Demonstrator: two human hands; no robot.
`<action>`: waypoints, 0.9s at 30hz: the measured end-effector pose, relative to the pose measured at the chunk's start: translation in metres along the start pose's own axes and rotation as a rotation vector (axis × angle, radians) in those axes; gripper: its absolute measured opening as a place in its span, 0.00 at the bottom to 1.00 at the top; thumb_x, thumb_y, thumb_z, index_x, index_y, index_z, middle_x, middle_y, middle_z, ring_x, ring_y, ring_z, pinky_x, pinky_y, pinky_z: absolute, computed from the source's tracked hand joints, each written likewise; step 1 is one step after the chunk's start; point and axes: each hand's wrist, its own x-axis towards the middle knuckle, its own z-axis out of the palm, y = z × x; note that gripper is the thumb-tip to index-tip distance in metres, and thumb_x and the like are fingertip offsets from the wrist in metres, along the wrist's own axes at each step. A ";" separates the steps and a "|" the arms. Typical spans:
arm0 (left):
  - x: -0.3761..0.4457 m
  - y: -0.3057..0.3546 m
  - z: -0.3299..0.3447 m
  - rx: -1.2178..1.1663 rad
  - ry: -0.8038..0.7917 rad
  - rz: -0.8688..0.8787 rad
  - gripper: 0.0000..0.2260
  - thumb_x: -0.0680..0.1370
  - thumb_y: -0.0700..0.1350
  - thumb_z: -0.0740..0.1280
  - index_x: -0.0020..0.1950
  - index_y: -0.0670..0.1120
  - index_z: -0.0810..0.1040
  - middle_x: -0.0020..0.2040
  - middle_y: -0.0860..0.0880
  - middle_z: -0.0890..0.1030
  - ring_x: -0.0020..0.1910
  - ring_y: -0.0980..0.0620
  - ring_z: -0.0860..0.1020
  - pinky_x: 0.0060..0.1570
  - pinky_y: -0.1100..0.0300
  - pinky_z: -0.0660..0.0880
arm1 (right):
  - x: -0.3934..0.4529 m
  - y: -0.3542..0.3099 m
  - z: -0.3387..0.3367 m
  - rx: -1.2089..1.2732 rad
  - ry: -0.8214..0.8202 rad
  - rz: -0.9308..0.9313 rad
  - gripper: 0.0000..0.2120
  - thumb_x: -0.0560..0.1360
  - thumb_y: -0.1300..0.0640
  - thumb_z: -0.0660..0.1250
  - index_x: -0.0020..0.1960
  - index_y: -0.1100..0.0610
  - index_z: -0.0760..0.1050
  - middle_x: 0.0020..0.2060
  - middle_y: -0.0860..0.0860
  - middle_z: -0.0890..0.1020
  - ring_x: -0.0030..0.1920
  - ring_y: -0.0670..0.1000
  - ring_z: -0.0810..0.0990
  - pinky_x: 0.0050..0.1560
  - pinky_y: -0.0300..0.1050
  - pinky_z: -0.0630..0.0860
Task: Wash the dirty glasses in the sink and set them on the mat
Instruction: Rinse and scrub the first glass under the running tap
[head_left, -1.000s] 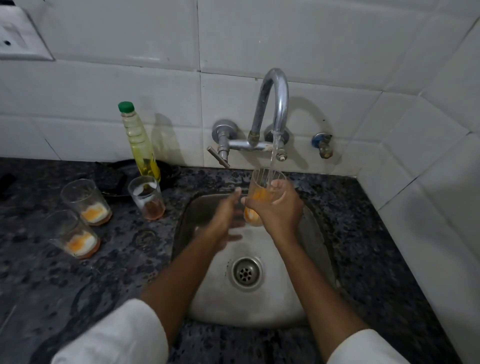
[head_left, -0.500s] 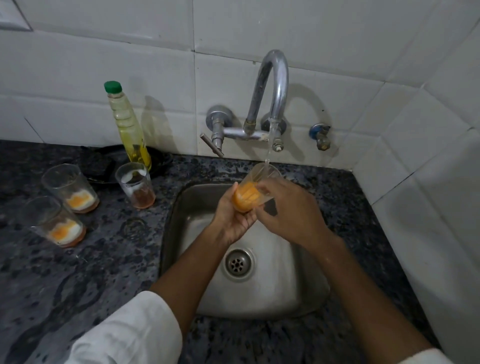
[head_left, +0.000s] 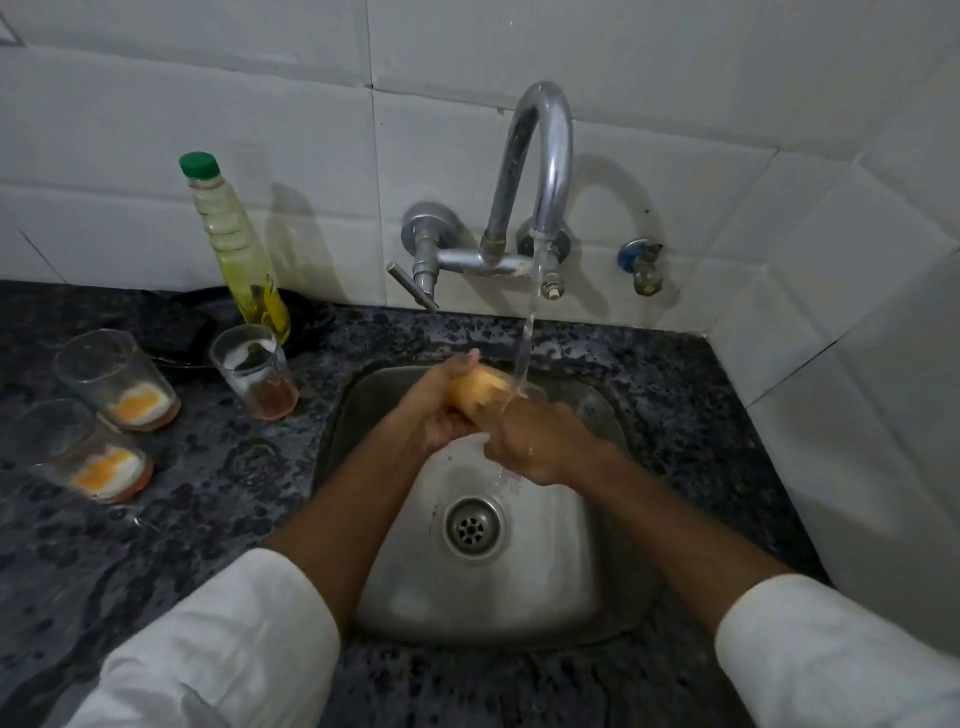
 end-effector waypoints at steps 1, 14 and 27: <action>0.000 0.000 -0.002 0.040 0.011 -0.012 0.22 0.77 0.53 0.70 0.63 0.38 0.76 0.57 0.36 0.81 0.52 0.42 0.82 0.49 0.49 0.82 | 0.000 0.005 0.004 -0.130 0.044 -0.015 0.13 0.78 0.52 0.59 0.61 0.52 0.72 0.53 0.53 0.77 0.55 0.55 0.75 0.46 0.49 0.69; 0.000 -0.041 0.001 -0.317 -0.131 0.032 0.17 0.81 0.50 0.61 0.54 0.36 0.80 0.47 0.39 0.83 0.44 0.46 0.84 0.40 0.55 0.82 | 0.010 -0.022 0.021 0.657 0.481 0.119 0.09 0.80 0.57 0.60 0.48 0.55 0.79 0.45 0.56 0.82 0.46 0.54 0.80 0.46 0.49 0.78; 0.005 -0.034 -0.002 -0.103 -0.043 0.038 0.16 0.76 0.52 0.69 0.53 0.40 0.81 0.47 0.41 0.82 0.43 0.47 0.82 0.39 0.56 0.81 | -0.002 -0.006 0.023 0.149 0.193 0.076 0.11 0.79 0.52 0.57 0.58 0.54 0.73 0.54 0.55 0.79 0.52 0.56 0.77 0.44 0.48 0.69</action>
